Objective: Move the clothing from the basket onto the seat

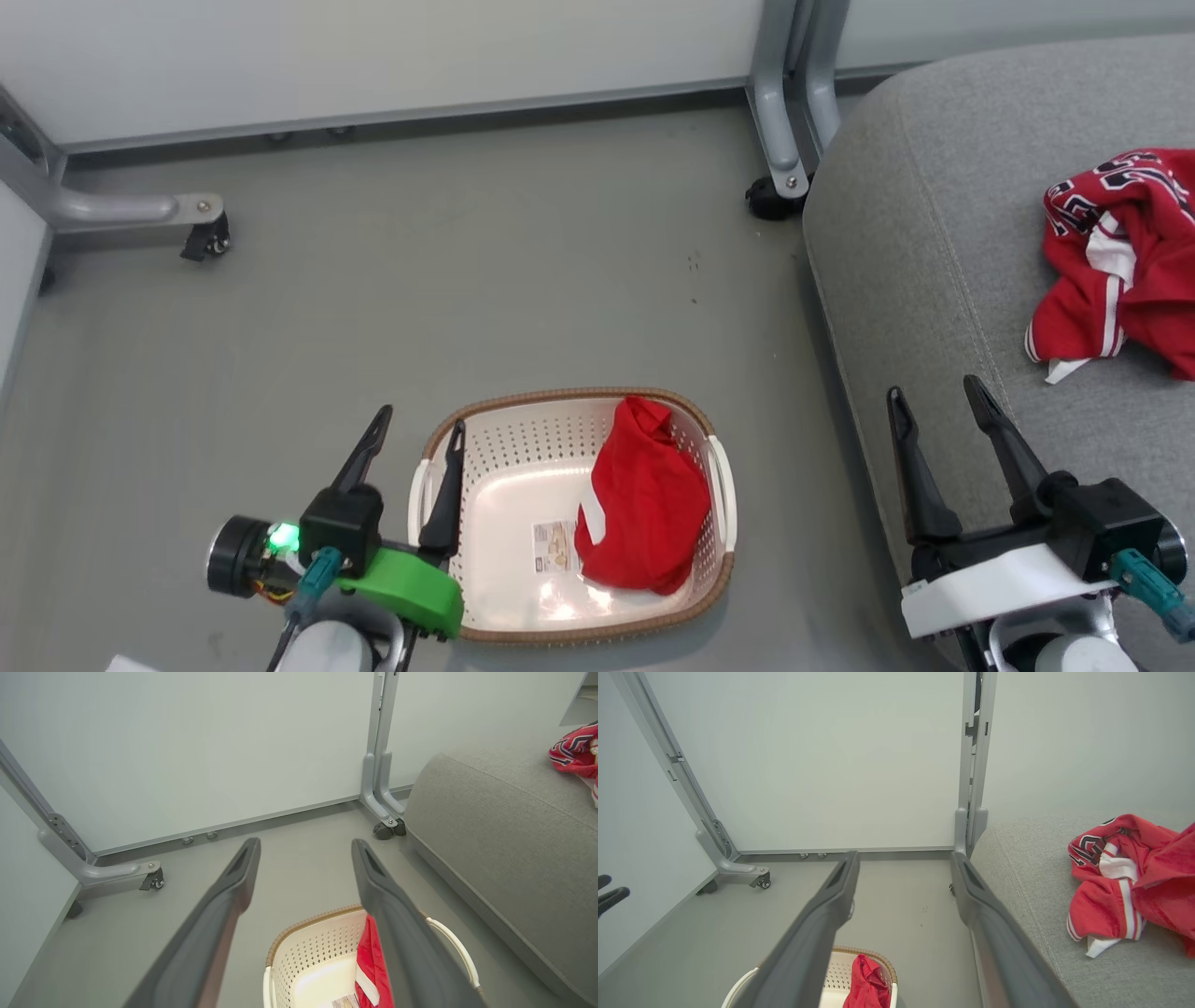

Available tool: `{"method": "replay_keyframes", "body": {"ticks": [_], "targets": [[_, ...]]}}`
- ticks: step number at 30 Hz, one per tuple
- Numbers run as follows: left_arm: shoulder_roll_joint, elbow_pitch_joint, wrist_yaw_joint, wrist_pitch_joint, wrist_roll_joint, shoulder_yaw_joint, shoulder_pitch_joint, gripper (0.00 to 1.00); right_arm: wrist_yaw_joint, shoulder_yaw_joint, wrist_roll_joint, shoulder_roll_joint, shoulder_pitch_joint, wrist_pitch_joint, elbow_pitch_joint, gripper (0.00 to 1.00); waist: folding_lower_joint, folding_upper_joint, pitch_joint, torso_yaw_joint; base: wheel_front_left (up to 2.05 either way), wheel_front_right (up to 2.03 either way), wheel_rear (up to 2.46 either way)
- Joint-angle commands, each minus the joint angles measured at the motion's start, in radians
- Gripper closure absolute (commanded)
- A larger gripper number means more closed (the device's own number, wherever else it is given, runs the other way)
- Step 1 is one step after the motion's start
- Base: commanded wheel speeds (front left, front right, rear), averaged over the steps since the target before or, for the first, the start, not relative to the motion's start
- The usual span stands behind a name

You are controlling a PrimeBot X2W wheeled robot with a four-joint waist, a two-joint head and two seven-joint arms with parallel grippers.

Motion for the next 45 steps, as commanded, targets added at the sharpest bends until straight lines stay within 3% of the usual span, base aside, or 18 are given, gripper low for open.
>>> {"method": "replay_keyframes", "body": {"ticks": [1,20,34,45], "targets": [[-0.005,0.023,-0.006,-0.003,0.006,-0.019,-0.045,0.00,0.000,-0.004,0.005,-0.002,-0.026,-0.010,-0.007,0.00,0.0000,0.0000,0.094,-0.031,0.00,0.00,0.00],[-0.013,0.374,-0.020,0.020,-0.087,-0.373,-0.499,0.00,0.000,0.018,0.051,-0.001,-0.218,-0.113,0.011,0.00,0.0000,0.0000,0.503,-0.183,0.00,0.00,0.00],[-0.014,0.632,-0.026,0.155,-0.226,-0.522,-0.667,0.00,0.000,0.079,0.095,-0.001,-0.292,-0.150,0.036,0.00,0.0000,0.0000,0.713,-0.258,0.00,0.00,0.00],[0.003,0.785,-0.026,0.190,-0.290,-0.591,-0.762,0.00,0.000,0.108,0.129,-0.001,-0.322,-0.153,0.025,0.00,0.0000,0.0000,0.794,-0.297,0.00,0.00,0.00]]}}
